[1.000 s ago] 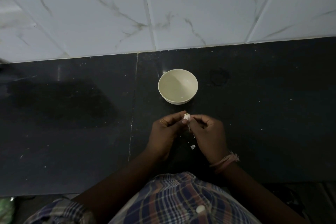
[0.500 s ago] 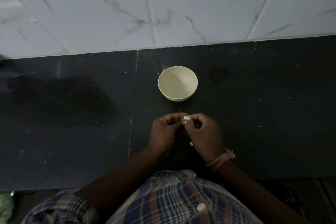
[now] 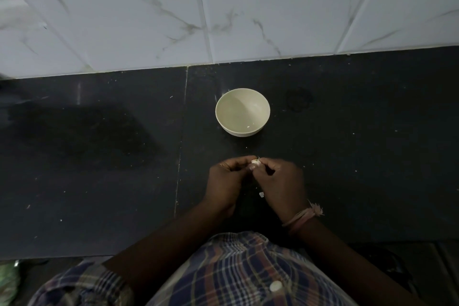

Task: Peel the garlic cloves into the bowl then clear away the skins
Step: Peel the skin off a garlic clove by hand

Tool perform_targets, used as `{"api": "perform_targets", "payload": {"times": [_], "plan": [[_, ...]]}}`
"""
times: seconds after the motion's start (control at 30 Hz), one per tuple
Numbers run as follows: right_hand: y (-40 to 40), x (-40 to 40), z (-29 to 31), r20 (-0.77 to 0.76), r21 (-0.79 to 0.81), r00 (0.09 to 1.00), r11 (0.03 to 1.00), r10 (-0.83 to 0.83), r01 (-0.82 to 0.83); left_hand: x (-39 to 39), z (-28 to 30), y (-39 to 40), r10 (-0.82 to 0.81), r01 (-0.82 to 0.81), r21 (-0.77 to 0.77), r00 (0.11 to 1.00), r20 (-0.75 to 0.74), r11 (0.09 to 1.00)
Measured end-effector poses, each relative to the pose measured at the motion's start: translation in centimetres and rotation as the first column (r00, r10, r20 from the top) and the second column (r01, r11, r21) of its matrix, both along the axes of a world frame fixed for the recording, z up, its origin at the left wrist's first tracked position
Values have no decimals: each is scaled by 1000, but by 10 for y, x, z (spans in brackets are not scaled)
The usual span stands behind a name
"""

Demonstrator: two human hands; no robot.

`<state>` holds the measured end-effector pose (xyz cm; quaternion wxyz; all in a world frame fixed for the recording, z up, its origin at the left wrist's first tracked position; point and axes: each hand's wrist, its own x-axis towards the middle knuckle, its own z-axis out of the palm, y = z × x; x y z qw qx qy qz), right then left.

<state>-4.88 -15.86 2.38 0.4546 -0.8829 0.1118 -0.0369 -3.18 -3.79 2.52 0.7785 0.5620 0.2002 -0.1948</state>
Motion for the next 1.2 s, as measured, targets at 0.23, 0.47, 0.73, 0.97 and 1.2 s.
{"api": "perform_targets", "payload": {"times": [0.23, 0.47, 0.73, 0.97, 1.2], "plan": [[6, -2, 0, 28, -197, 999, 980, 40, -34, 0, 3, -2, 12, -20, -87, 995, -99, 996], [6, 4, 4, -61, -278, 996, 957, 72, -86, 6, 3, -1, -35, 8, -151, 984, -175, 989], [8, 7, 6, -145, -311, 983, 938, 115, -155, 8, 3, -2, -33, 3, -158, 981, -189, 987], [2, 13, 4, -149, -244, 980, 956, 131, -165, 9, 2, 3, -73, 49, -147, 984, -163, 988], [-10, 5, -2, -145, 156, 988, 987, 60, -37, 16, -5, 12, -52, 16, -160, 972, -227, 987]]}}
